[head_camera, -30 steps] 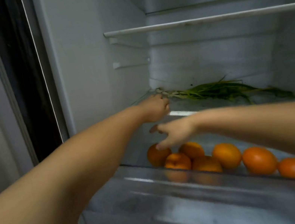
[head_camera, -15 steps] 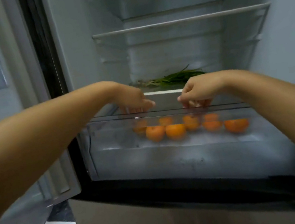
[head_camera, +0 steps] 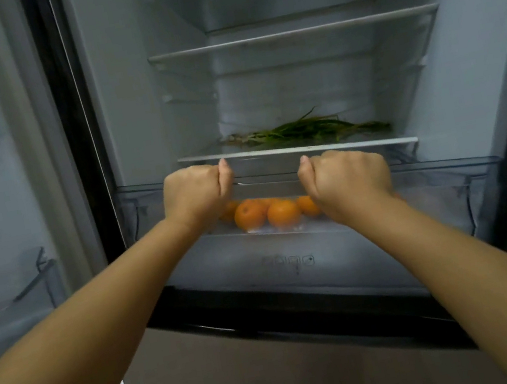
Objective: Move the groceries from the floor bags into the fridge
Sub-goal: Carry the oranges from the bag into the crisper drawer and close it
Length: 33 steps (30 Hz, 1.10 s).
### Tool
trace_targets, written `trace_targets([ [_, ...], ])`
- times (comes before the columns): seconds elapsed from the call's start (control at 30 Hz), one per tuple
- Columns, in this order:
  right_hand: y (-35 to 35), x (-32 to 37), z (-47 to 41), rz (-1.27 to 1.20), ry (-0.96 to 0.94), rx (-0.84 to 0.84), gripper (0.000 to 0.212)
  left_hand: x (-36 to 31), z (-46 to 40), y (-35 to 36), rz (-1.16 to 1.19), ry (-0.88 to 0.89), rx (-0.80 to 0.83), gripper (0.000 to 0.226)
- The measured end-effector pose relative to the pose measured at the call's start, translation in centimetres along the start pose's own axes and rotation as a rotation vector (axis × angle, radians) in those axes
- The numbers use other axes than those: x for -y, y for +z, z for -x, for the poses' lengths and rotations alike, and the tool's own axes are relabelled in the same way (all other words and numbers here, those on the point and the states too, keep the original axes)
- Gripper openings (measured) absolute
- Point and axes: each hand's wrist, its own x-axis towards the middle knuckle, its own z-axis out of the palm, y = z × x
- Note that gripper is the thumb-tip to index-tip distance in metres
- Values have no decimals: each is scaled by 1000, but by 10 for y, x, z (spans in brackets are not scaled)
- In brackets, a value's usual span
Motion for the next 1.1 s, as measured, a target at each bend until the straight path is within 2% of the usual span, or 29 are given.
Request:
trace_targets([
  [0.1,5,-3,-13,-12,12,34,51,-4,-13,11,16,-56,111,71],
  [0.23,15,-12,-32,87,-47,119,39,-5,-33,33,-9,-73,252,59],
  [0.33,25,-17,-49,192,-86,199,47,-1,-51,50,41,-50,382,47],
  [0.6,64,-33,-89,260,-34,230,37,2,-88,90,130,-36,637,46],
  [0.73,75,-33,-99,275,-18,275,40,6,-94,112,135,-5,638,49],
  [0.87,92,-40,-110,265,-21,236,41,6,-98,129,162,-7,612,49],
  [1.1,116,-44,-121,265,28,131,30,10,-102,159,169,39,440,48],
])
